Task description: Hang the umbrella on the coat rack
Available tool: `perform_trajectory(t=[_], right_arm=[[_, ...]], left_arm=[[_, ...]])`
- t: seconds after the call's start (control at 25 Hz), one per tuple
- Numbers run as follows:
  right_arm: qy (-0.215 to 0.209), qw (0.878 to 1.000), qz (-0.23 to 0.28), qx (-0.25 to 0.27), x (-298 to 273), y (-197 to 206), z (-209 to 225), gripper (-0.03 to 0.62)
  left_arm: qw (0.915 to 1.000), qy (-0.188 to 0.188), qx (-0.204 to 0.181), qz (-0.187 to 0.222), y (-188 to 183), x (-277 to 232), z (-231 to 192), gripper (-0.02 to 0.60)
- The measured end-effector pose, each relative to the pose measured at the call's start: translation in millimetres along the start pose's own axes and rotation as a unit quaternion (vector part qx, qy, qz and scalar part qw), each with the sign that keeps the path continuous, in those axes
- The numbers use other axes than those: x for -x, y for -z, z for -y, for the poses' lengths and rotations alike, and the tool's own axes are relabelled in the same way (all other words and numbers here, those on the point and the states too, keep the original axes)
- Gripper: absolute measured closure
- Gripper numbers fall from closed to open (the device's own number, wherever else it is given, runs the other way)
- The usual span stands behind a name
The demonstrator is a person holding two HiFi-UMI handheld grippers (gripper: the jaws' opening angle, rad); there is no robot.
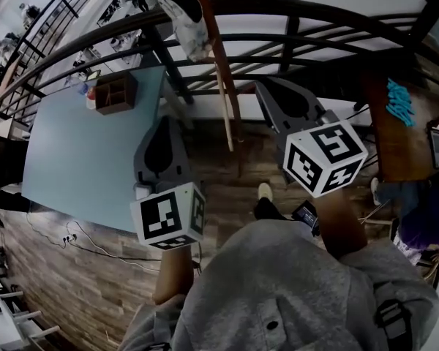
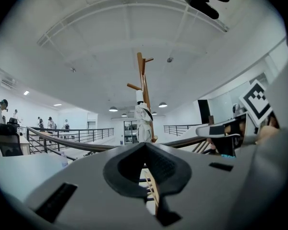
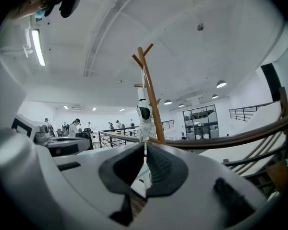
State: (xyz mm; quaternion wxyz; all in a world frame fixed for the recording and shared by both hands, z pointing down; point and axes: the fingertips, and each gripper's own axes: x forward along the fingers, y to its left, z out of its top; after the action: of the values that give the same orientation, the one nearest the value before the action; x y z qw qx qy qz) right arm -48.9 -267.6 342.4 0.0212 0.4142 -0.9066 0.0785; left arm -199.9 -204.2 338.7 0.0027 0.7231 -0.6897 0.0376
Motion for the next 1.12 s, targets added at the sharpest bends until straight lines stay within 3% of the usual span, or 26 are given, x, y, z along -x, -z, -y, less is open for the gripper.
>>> perform_trajectory(t=[0.6,1.12], right_arm=[[0.009,1.000,-0.008,0.025,97.9,12.1,-111.7,0.568],[0.006,1.000,-0.005,0.017,130.5,21.5,-128.5,0.568]], left_arm=[[0.9995,0.023,0.012,0.015,-9.8,136.1,-3.0,0.566],[0.9996,0.029,-0.001,0.007,-11.8,170.3,16.6,0.566]])
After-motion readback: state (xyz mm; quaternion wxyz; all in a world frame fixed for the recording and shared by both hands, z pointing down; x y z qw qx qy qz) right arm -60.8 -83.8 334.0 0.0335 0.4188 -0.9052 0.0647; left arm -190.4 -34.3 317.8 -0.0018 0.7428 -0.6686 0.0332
